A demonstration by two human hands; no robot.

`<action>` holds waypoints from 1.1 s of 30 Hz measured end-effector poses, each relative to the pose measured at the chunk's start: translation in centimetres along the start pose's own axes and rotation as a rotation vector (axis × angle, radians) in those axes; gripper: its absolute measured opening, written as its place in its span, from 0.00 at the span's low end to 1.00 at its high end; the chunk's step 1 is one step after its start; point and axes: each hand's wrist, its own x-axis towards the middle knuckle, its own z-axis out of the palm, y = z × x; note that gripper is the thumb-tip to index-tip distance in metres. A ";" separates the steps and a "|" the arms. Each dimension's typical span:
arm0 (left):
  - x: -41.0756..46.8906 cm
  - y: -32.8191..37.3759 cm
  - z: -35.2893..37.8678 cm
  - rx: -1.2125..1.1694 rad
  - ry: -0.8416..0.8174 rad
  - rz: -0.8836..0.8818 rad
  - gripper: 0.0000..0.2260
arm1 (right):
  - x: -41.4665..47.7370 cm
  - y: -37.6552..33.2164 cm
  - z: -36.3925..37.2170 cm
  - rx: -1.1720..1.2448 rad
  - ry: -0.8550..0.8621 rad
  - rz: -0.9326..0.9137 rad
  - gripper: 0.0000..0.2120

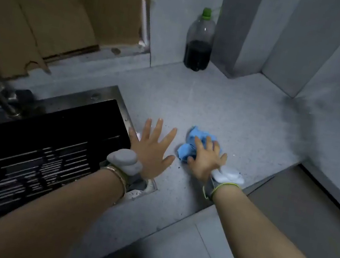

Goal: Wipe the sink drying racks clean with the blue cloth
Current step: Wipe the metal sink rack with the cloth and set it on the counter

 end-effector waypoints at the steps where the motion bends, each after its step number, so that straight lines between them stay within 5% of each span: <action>1: 0.0 0.1 0.6 -0.013 -0.056 -0.010 0.31 | -0.1 -0.2 0.3 0.009 -0.021 0.030 0.32; 6: -0.2 -0.1 3.2 0.004 -0.232 0.067 0.31 | -0.9 -0.5 2.9 0.107 0.115 0.073 0.25; 12: -1.4 -0.1 3.7 -0.027 -0.350 0.025 0.38 | -1.2 -0.4 1.6 0.063 0.051 0.101 0.17; 15: -1.7 -0.5 3.1 -0.031 -0.384 0.038 0.31 | -1.8 -0.9 0.8 0.181 0.088 0.083 0.12; 20: -2.9 -2.7 1.9 -0.120 -0.391 -0.042 0.31 | -2.6 -4.2 -0.9 0.439 0.135 -0.116 0.06; 26: -5.7 -8.3 0.6 -0.250 -0.389 -0.240 0.33 | -4.7 -12.9 -2.7 0.715 -0.047 -0.415 0.06; 31: -11.1 -14.7 -1.2 -0.374 -0.182 -0.442 0.08 | -6.5 -21.3 -1.2 0.853 -0.238 -0.494 0.17; 33: -13.0 -16.8 -1.6 -0.426 -0.105 -0.524 0.05 | -6.8 -23.4 -0.2 0.876 -0.308 -0.471 0.17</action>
